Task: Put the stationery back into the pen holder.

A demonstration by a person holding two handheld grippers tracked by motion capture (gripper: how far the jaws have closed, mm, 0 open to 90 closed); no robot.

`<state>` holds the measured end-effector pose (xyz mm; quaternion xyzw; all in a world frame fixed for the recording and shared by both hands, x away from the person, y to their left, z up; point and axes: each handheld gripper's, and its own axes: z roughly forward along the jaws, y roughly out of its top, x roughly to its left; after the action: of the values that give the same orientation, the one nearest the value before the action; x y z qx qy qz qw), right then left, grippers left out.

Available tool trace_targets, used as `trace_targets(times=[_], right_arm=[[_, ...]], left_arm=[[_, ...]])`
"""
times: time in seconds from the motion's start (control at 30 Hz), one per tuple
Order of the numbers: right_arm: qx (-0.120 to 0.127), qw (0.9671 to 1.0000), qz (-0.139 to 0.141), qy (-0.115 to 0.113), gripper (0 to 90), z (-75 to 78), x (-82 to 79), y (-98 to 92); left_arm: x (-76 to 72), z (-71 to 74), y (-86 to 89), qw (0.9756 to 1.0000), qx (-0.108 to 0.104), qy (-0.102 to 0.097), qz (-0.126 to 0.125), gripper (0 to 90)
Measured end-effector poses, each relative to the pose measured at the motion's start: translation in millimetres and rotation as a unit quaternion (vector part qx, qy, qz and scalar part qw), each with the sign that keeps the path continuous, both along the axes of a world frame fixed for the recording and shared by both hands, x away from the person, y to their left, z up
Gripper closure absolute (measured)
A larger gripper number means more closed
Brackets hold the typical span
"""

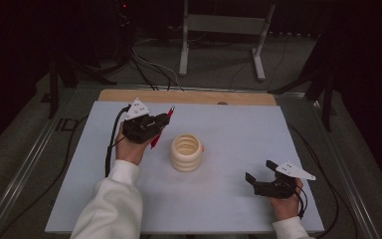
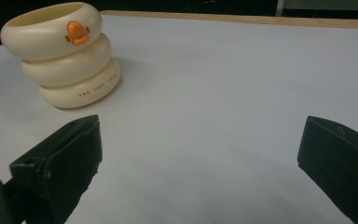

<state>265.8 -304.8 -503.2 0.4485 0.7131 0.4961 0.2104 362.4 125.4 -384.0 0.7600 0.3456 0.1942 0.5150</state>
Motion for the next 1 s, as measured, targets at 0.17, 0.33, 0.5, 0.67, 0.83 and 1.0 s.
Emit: trace_targets(times=[0.17,0.33,0.5,0.67,0.83,1.0], right_arm=[[-0.001,1.0000,0.000,0.000,0.0,-0.1,-0.1,0.2],[-0.001,1.0000,0.000,0.001,0.0,-0.1,-0.2,-0.2],[-0.001,1.0000,0.000,0.001,0.1,0.0,-0.5,-0.3],[0.000,1.0000,0.000,0.001,0.0,-0.1,-0.4,-0.3],[0.000,1.0000,0.000,0.001,0.0,-0.1,-0.2,-0.3],[-0.001,1.0000,0.001,0.001,0.0,-0.2,0.0,-0.6]], left_arm=[[2.1,1.5,-5.9,1.0000,-0.005,-0.002,-0.004,80.6],[4.2,2.2,-11.5,0.9999,-0.008,-0.004,-0.007,80.6],[5.9,3.9,-15.5,0.9999,-0.012,-0.007,-0.008,80.6],[8.2,5.7,-23.2,0.9998,-0.016,-0.010,-0.009,80.6],[9.6,5.0,-32.0,0.9996,-0.020,-0.013,-0.013,80.6],[11.7,0.8,-44.4,0.9995,-0.021,-0.012,-0.020,80.6]])
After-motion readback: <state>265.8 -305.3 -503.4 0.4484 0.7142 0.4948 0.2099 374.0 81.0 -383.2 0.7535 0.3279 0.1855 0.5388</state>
